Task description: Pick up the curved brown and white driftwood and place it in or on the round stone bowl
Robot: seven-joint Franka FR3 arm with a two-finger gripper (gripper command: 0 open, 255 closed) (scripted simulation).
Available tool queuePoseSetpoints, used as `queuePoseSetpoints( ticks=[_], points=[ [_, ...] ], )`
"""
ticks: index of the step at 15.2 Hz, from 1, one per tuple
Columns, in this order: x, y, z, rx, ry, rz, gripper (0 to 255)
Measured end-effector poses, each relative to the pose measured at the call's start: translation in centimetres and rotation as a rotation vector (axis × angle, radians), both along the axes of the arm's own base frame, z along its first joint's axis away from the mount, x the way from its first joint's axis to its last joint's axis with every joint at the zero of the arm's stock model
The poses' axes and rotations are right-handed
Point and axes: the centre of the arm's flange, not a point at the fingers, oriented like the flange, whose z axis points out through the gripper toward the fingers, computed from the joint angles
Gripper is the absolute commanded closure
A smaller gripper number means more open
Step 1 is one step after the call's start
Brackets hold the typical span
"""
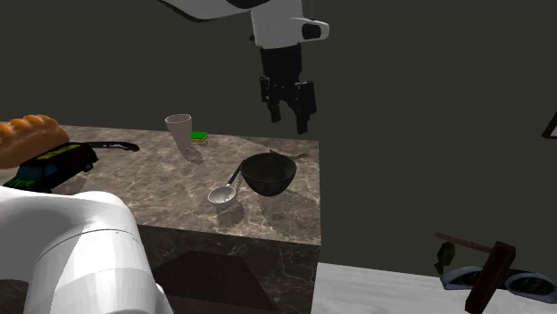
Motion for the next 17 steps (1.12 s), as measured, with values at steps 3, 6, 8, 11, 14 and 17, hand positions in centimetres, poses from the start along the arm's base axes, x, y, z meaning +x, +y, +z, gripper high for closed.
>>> queuePoseSetpoints(
  ticks=[3, 6, 8, 11, 14, 17],
  points=[
    [1.4, 3.4, -1.9, 0.002, 0.007, -0.057, 0],
    [3.1, 6.4, -4.0, 0.004, 0.014, -0.113, 0],
    [4.3, 8.3, -5.6, 0.005, 0.019, -0.152, 0],
    [6.2, 11.0, -7.9, 0.007, 0.027, -0.209, 0],
    [8.1, 14.0, -9.9, 0.009, 0.034, -0.266, 0],
    [10.4, 16.6, -12.0, 0.012, 0.040, -0.321, 0]
  ],
)
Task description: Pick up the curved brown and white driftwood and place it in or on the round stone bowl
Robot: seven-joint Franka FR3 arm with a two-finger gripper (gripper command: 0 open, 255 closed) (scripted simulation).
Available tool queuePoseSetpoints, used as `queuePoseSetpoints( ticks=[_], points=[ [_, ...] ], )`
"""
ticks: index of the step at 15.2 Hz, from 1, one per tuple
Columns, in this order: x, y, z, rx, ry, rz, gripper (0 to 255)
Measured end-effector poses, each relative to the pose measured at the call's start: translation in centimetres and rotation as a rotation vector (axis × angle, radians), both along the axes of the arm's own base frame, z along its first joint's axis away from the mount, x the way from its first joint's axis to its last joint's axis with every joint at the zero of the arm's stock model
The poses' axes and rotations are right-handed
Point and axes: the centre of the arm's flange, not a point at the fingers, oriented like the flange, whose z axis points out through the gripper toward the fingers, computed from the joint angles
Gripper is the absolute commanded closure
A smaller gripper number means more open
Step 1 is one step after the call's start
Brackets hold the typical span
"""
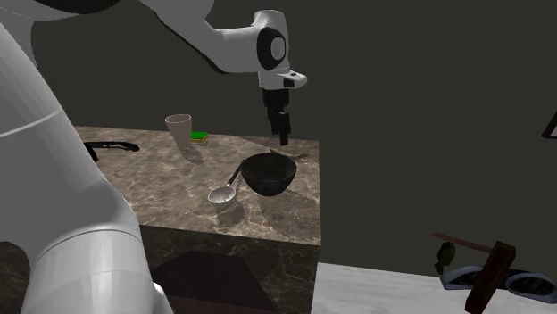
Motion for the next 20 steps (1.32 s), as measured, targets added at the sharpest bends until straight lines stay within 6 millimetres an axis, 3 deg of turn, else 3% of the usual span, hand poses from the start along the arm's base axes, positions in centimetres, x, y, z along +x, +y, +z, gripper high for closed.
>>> queuePoseSetpoints(
  ticks=[14, 20],
  points=[
    [11.8, 10.2, -10.4, 0.012, 0.035, -0.263, 0],
    [12.4, 10.6, -13.3, 0.012, 0.036, -0.279, 0]
  ],
)
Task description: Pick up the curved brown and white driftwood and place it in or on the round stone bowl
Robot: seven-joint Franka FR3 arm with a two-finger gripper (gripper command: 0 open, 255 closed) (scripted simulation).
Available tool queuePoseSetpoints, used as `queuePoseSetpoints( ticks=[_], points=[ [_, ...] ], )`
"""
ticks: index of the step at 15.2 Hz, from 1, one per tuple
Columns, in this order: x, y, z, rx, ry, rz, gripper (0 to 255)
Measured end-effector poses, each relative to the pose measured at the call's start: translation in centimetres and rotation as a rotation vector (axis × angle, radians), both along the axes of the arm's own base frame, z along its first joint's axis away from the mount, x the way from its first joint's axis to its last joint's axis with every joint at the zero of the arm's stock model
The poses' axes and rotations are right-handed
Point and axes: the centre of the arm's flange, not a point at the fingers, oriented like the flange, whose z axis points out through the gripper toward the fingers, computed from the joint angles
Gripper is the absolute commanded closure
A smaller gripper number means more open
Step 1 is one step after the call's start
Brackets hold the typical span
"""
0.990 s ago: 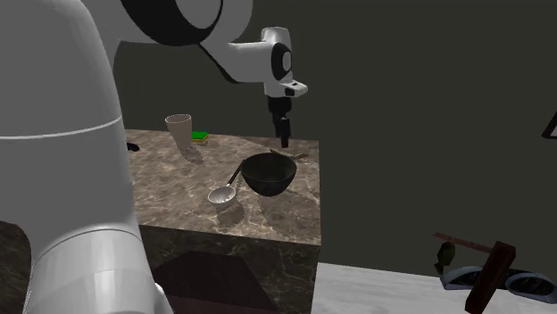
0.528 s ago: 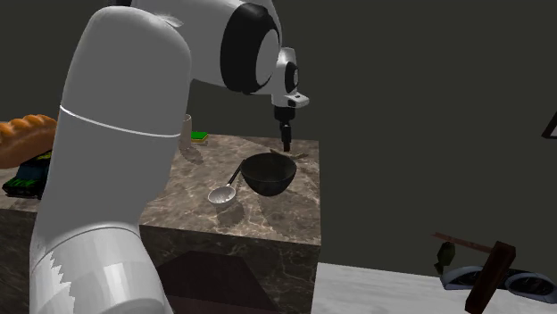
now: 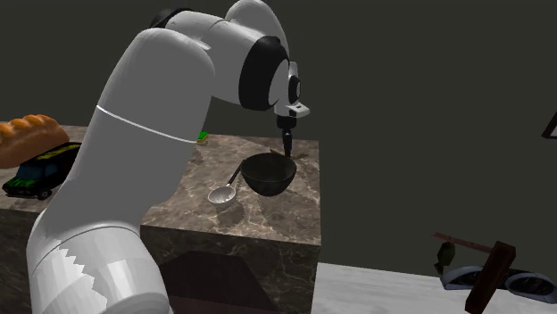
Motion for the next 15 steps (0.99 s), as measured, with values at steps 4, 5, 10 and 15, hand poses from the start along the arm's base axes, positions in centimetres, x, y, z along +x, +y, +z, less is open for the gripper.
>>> queuePoseSetpoints(
  ticks=[4, 5, 10, 15],
  points=[
    [-0.01, -0.15, -1.31, 0.000, 0.000, 0.000, 0],
    [-0.02, -0.15, -1.37, 0.000, 0.000, 0.000, 0],
    [-0.02, -0.14, -1.42, 0.000, 0.000, 0.000, 255],
    [-0.02, -0.15, -1.42, 0.000, 0.000, 0.000, 255]
  ],
)
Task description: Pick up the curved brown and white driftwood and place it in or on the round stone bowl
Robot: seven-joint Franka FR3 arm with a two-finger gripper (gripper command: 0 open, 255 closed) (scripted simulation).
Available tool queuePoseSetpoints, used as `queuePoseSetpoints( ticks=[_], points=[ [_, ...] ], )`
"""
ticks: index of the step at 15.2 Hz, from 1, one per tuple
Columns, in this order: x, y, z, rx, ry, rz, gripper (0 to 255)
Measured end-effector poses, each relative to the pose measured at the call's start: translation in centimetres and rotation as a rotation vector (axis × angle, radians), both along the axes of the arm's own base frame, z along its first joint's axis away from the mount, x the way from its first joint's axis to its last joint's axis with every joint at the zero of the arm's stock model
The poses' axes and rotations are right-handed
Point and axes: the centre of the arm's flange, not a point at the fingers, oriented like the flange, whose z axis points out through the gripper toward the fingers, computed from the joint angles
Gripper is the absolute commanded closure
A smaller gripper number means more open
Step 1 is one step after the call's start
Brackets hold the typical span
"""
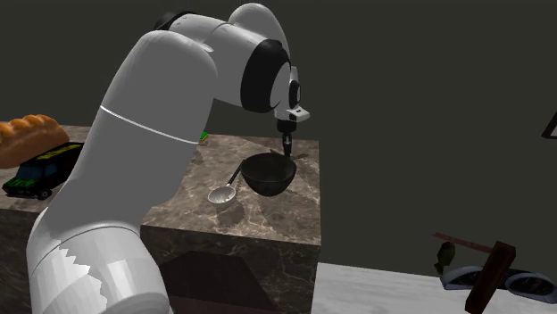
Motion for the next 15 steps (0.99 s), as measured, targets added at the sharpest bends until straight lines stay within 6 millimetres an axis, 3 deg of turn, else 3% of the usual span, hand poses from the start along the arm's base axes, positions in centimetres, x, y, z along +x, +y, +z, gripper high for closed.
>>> queuePoseSetpoints(
  ticks=[5, 15],
  points=[
    [0.0, 0.0, 0.3, 0.000, 0.000, 0.000, 255],
    [0.0, 0.0, 5.2, 0.000, 0.000, 0.000, 255]
  ],
)
